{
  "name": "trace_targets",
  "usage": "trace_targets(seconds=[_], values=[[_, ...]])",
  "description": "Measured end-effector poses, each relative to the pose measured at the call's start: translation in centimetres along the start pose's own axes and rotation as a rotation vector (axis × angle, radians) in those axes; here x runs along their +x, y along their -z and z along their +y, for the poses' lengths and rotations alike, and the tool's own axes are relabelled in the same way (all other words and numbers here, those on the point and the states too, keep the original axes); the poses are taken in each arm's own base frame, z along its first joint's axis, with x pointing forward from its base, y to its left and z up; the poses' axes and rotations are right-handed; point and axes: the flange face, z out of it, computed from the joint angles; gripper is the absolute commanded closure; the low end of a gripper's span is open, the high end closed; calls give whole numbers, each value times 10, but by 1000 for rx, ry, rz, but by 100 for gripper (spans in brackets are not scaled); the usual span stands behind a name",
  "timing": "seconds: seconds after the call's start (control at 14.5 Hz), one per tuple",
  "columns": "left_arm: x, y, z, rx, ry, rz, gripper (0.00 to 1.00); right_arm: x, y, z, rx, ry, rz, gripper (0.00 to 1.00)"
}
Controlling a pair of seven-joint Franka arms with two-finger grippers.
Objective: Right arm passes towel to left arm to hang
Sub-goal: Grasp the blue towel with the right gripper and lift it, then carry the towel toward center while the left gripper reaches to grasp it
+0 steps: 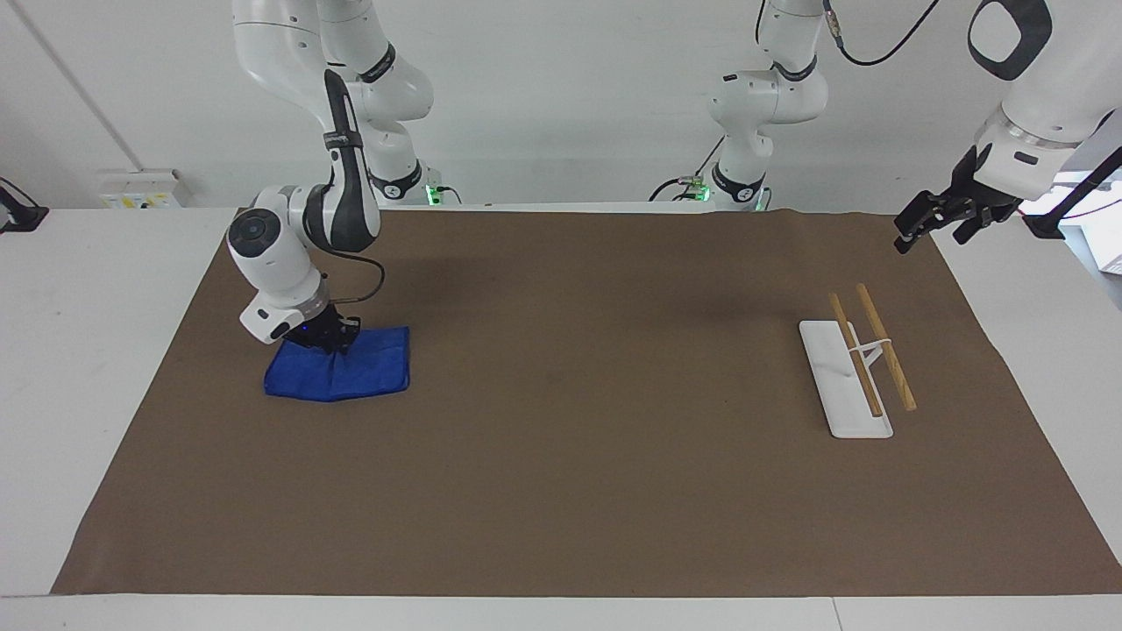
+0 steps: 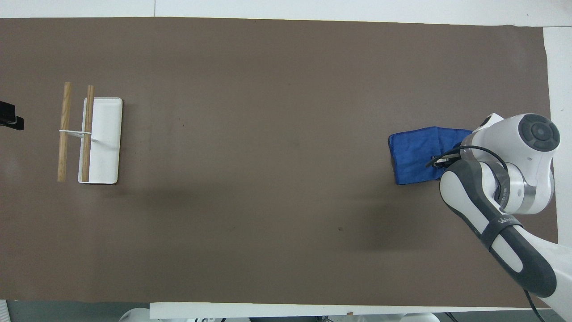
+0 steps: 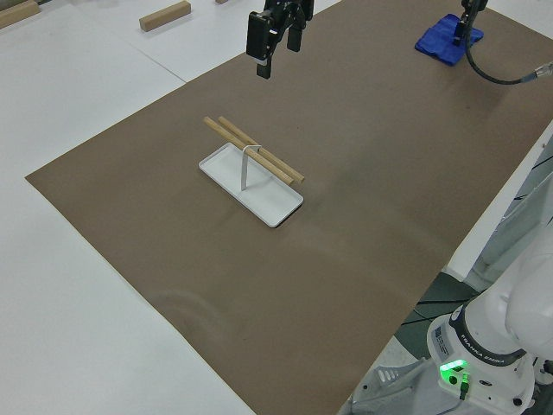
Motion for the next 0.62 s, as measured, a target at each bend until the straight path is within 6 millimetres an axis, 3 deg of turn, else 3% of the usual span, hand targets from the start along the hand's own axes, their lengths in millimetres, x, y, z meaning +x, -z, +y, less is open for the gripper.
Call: trace_targets(seconds=[0.21,0.42,0.62], values=[[-1,-2,-4,0,7,-3,0,10,19,-3,2,12,-34,100],[-1,-2,-15,-1,27,-3,0,32,75,-16,47,10,-79,100],[-2,-1,-16,-1,28,-2,0,48,132,-47,193,-17,-80,100]])
